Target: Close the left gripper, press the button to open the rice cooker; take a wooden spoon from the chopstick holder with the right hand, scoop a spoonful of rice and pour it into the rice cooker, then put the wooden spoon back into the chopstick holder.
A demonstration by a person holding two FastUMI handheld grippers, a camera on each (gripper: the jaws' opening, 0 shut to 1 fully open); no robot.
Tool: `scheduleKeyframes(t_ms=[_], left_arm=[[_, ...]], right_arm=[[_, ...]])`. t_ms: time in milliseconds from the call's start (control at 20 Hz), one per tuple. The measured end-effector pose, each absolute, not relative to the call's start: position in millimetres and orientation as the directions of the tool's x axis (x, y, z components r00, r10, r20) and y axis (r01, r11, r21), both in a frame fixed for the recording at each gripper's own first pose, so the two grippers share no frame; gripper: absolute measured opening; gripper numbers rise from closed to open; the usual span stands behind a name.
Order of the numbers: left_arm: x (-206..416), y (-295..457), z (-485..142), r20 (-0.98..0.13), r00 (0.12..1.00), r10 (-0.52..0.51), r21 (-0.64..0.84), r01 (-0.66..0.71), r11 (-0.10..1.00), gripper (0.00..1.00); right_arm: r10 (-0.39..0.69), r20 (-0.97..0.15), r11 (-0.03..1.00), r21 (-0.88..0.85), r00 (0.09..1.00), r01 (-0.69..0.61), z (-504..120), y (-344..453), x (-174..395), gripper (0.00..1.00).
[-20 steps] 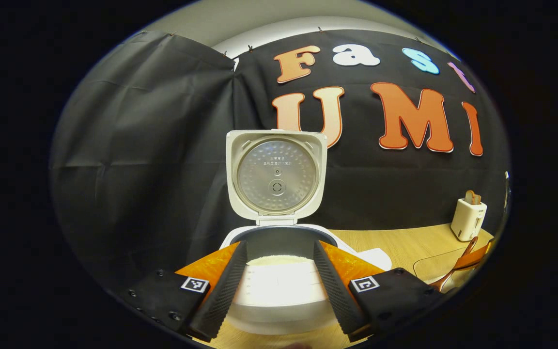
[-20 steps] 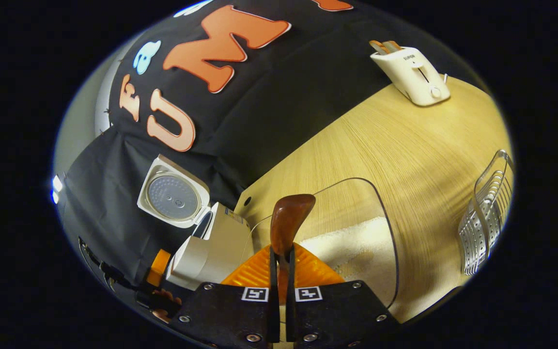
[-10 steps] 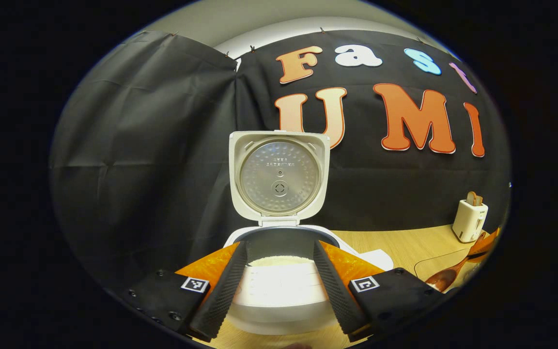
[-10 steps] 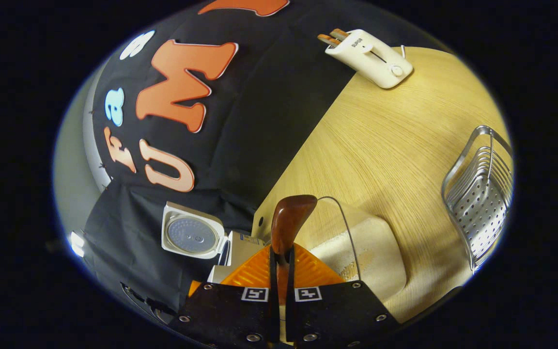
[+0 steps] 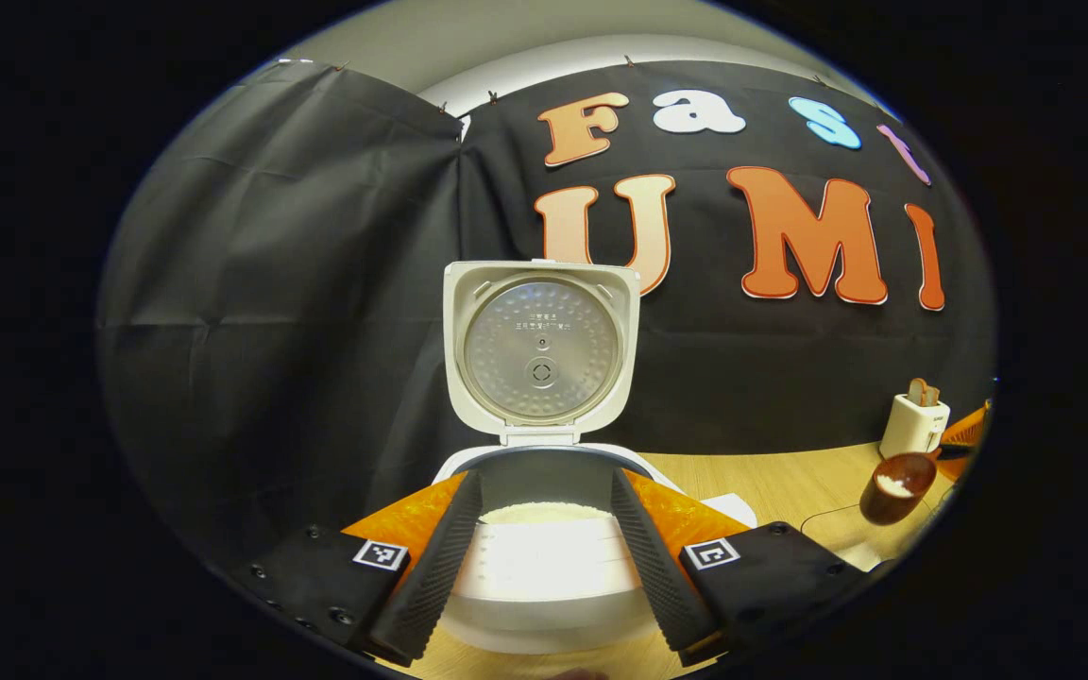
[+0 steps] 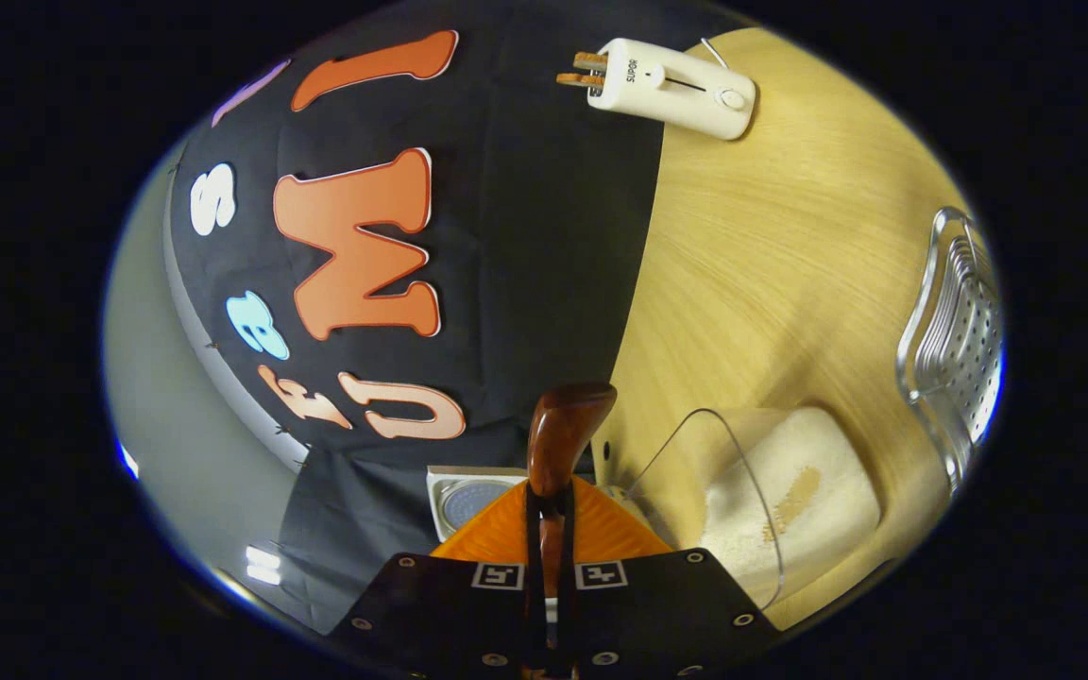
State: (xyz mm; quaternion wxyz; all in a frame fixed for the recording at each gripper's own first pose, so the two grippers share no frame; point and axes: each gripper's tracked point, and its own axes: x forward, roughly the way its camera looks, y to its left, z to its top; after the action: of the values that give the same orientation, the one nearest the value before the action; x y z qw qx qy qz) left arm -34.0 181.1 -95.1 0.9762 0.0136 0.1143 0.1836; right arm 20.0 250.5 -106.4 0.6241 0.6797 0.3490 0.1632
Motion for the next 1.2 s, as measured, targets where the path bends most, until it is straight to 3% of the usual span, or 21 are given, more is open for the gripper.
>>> scheduleKeyframes(t_ms=[250, 950, 1200], left_arm=[[-39.9, 190.0, -89.8, -0.203, 0.904, 0.378, 0.072, -0.371, 0.926, 0.90], [-65.1, 237.7, -87.7, -0.198, 0.875, 0.443, 0.060, -0.440, 0.896, 0.90], [-75.7, 265.9, -92.1, -0.192, 0.843, 0.502, 0.094, -0.493, 0.865, 0.90]], right_arm=[[0.707, -0.153, -0.044, 0.965, 0.690, 0.258, -85.8, 275.7, 33.5, 0.05], [0.703, -0.126, 0.039, 0.989, 0.699, 0.140, -28.1, 371.1, 78.7, 0.05], [0.700, -0.134, 0.137, 0.989, 0.701, 0.053, -17.8, 415.1, 97.6, 0.05]])
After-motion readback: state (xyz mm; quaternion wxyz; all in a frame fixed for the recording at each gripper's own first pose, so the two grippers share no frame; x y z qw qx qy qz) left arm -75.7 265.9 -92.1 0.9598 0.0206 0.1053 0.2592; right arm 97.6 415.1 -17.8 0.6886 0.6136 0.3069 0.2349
